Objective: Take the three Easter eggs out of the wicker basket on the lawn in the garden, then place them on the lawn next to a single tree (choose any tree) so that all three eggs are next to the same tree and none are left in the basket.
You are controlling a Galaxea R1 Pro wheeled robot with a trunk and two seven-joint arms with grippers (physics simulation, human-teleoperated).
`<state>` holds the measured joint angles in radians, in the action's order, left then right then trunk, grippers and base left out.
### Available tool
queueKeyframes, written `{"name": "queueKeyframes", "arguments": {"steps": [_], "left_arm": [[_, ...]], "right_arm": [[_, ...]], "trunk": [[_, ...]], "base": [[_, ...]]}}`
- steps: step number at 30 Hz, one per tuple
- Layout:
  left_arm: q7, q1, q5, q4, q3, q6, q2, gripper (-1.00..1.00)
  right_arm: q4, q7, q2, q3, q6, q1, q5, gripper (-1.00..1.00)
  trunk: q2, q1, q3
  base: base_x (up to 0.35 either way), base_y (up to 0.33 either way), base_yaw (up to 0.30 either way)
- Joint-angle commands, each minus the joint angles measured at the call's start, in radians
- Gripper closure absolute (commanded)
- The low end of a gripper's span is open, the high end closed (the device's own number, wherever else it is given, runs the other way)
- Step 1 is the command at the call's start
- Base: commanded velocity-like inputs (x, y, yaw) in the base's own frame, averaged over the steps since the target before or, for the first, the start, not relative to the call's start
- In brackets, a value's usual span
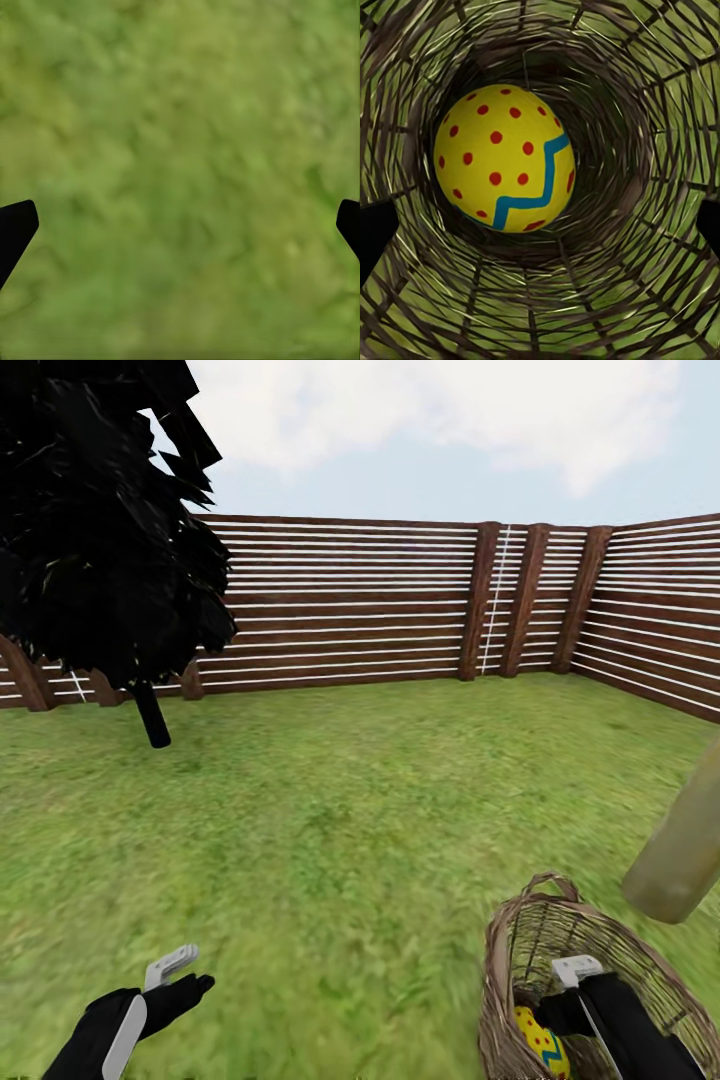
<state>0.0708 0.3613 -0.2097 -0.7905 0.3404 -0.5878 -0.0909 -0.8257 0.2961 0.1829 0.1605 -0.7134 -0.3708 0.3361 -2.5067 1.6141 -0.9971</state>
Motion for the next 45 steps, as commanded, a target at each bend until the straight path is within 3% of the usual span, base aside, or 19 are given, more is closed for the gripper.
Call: {"name": "queueKeyframes", "arguments": {"steps": [1,9,27,34,45], "left_arm": [[0.004,0.000,0.000,-0.001,0.003,-0.006,0.000,-1.00],[0.004,0.000,0.000,-0.001,0.003,-0.005,0.001,-1.00],[0.006,0.001,0.000,-0.002,0.003,-0.004,0.017,-1.00],[0.006,0.000,0.000,-0.001,0.003,0.051,0.026,-1.00],[0.009,0.000,0.000,0.001,0.003,0.054,0.028,-1.00]], "right_arm": [[-0.002,0.009,0.000,0.002,-0.003,0.000,0.011,-1.00],[-0.001,0.009,0.000,0.002,-0.003,0.000,0.011,-1.00],[-0.002,0.009,0.000,0.002,-0.003,0.000,0.011,-1.00],[-0.002,0.009,0.000,0.002,-0.003,0.000,0.011,-1.00],[-0.002,0.009,0.000,0.002,-0.004,0.000,0.011,-1.00]], "trunk": [[-0.001,0.000,-0.005],[-0.003,0.004,-0.036],[-0.007,0.012,-0.106],[-0.008,0.015,-0.133],[-0.011,0.020,-0.175]], "base": [[0.027,0.000,0.000],[0.218,0.000,0.000],[0.028,0.000,0.000],[0.293,0.000,0.000],[0.040,0.000,0.000]]}}
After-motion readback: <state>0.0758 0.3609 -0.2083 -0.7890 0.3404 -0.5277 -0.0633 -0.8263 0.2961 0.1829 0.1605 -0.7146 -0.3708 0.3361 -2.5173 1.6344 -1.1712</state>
